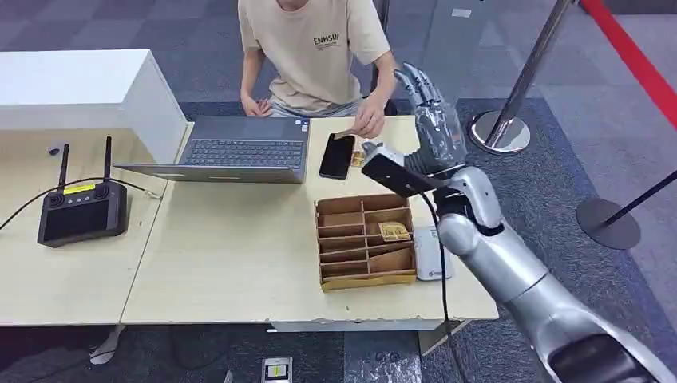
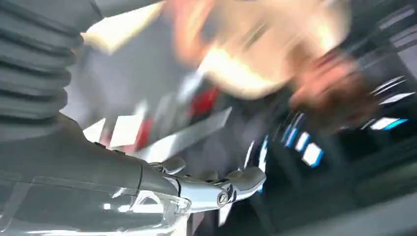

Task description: Pass the card to the sensor for recognition and then transmit it.

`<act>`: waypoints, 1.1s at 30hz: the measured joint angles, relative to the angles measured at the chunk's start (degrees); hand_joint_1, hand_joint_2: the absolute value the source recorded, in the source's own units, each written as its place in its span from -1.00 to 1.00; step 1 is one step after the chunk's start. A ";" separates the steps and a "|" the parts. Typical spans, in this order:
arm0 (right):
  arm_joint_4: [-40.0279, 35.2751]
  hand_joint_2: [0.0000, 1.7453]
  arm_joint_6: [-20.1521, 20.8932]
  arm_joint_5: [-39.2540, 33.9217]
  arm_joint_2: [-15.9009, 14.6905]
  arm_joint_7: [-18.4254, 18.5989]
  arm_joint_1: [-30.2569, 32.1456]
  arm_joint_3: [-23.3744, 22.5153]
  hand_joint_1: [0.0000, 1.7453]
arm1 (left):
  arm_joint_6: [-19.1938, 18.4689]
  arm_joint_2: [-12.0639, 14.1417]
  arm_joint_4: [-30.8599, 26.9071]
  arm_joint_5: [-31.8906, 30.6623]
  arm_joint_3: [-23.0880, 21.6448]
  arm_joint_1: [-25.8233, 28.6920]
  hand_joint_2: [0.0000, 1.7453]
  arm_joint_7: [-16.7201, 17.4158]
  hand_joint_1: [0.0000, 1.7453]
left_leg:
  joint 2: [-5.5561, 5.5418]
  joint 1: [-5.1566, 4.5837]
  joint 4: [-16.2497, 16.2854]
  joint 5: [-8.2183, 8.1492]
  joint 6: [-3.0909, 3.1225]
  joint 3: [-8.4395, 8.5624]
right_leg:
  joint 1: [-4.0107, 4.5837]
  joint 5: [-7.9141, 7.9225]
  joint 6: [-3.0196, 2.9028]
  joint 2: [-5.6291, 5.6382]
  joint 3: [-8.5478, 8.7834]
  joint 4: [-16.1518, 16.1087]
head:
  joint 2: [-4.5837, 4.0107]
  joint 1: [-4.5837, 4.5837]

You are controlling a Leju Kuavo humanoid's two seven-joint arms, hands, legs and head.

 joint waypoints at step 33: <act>-11.12 1.00 -1.64 -12.88 0.61 -12.52 28.93 -8.76 -1.00 | 0.00 0.28 0.04 2.40 1.92 1.11 1.00 0.85 -1.00 | 0.01 0.00 -0.01 -0.01 0.01 0.00 | 0.00 0.00 0.00 -0.01 0.04 -0.02 | 0.00 0.00</act>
